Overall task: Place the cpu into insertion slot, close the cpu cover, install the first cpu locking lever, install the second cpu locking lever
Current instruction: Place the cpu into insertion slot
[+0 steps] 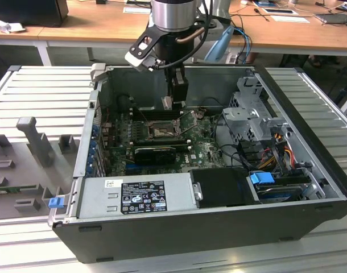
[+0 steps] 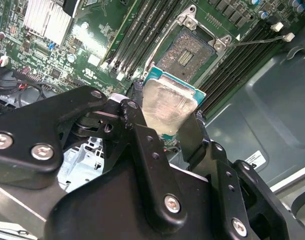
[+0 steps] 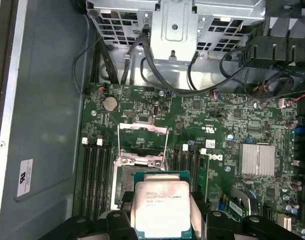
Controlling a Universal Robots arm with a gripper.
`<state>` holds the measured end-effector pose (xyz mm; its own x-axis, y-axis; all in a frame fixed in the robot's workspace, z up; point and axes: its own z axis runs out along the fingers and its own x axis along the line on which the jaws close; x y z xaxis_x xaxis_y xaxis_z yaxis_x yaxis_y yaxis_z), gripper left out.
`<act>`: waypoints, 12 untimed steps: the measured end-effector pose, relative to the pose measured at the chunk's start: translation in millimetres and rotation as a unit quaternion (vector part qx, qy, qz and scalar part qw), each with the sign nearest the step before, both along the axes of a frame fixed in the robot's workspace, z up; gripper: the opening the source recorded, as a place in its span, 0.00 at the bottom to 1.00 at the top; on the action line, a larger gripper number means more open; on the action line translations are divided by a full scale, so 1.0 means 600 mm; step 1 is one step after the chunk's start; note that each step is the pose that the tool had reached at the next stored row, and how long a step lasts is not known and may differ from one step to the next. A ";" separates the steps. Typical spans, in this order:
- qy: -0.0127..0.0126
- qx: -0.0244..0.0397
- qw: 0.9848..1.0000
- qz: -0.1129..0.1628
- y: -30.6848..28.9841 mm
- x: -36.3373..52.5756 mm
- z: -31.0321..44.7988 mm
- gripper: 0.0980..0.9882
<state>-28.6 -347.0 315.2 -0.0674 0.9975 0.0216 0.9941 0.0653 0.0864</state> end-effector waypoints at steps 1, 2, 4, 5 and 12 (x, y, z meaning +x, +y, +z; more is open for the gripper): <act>0.000 0.000 1.000 -0.003 0.0000 -0.001 -0.002 0.48; 0.000 0.000 1.000 -0.007 0.0007 -0.002 -0.006 0.48; 0.000 0.000 1.000 -0.009 0.0015 -0.003 -0.013 0.48; 0.000 0.000 1.000 -0.010 0.0016 -0.003 -0.015 0.48; 0.000 0.000 1.000 -0.013 0.0020 -0.003 -0.030 0.48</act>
<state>-30.3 -345.8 297.4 -0.0409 0.9989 0.0216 0.9956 0.0389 0.0855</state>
